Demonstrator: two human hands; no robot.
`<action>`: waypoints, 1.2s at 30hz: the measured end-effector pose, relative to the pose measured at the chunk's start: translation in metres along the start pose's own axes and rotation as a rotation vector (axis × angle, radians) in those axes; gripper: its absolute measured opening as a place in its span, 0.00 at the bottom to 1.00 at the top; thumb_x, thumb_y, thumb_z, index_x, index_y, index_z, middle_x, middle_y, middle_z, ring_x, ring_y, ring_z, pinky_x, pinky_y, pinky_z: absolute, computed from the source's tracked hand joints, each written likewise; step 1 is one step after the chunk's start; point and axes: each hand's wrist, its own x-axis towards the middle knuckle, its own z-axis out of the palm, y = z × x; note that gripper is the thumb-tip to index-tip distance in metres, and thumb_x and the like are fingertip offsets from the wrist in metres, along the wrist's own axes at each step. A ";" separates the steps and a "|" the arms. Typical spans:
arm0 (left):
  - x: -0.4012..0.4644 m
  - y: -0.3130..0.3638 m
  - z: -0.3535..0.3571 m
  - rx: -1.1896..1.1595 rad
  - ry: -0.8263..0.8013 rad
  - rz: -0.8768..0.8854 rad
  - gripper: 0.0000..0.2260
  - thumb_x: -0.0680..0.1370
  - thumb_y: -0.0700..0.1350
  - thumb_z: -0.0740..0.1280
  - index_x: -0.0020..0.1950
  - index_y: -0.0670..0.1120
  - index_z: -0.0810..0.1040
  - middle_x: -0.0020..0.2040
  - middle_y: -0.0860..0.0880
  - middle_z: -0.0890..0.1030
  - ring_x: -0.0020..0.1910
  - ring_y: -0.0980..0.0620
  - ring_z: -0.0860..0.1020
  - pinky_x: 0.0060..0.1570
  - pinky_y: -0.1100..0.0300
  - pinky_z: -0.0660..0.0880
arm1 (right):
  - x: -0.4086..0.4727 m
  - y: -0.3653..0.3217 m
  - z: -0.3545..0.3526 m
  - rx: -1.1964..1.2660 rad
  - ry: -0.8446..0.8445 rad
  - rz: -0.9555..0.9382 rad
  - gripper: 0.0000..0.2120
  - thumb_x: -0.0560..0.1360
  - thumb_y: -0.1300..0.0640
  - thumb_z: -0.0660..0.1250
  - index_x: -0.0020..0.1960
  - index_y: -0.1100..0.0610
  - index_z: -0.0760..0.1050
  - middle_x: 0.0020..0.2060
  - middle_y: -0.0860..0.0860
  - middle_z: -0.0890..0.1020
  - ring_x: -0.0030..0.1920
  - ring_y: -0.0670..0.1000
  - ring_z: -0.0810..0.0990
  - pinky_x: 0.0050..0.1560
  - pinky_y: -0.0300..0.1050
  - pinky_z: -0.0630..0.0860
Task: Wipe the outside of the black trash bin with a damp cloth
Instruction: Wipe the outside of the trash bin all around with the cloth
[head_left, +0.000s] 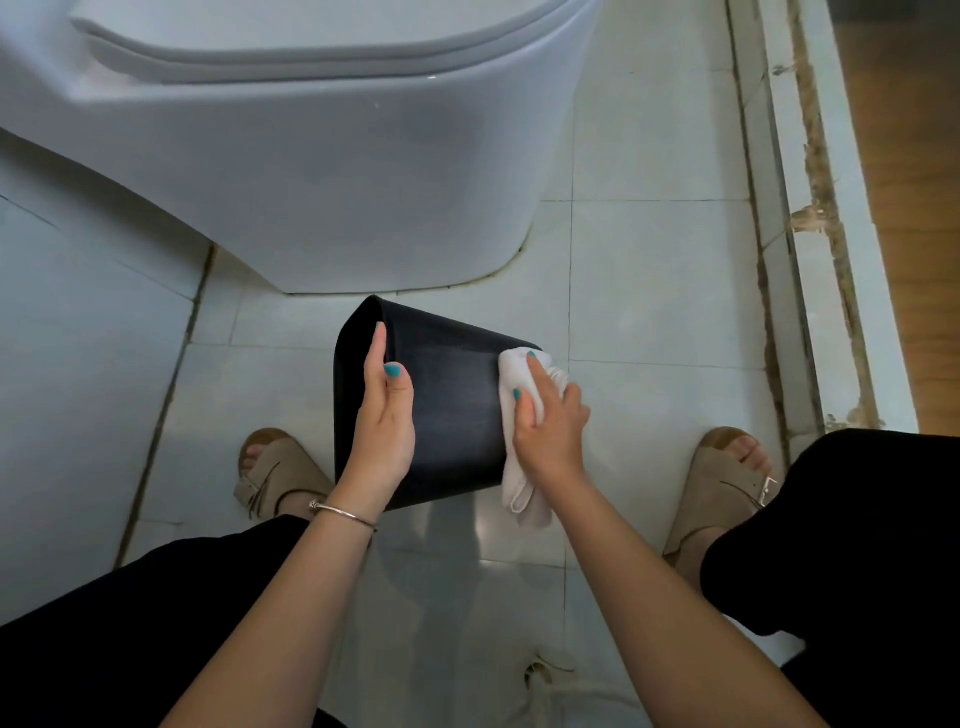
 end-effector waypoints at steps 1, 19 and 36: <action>0.000 0.002 0.001 0.004 -0.010 0.003 0.21 0.82 0.55 0.46 0.76 0.61 0.51 0.49 0.75 0.65 0.42 0.82 0.65 0.44 0.84 0.61 | 0.004 0.007 -0.003 -0.002 0.003 0.032 0.23 0.81 0.52 0.56 0.74 0.38 0.60 0.64 0.56 0.67 0.60 0.59 0.64 0.58 0.45 0.62; 0.002 0.013 0.013 0.076 -0.067 0.050 0.21 0.84 0.50 0.50 0.77 0.58 0.52 0.54 0.76 0.62 0.42 0.82 0.67 0.39 0.86 0.60 | 0.049 0.017 -0.014 0.151 -0.004 0.309 0.22 0.81 0.44 0.55 0.74 0.42 0.62 0.69 0.58 0.67 0.70 0.61 0.63 0.68 0.54 0.62; 0.008 0.015 0.014 0.103 -0.140 0.087 0.23 0.82 0.53 0.54 0.76 0.60 0.52 0.58 0.71 0.69 0.49 0.76 0.73 0.44 0.82 0.66 | 0.050 -0.109 -0.019 0.274 -0.266 -0.234 0.19 0.79 0.46 0.58 0.70 0.41 0.68 0.64 0.53 0.70 0.66 0.52 0.66 0.68 0.52 0.66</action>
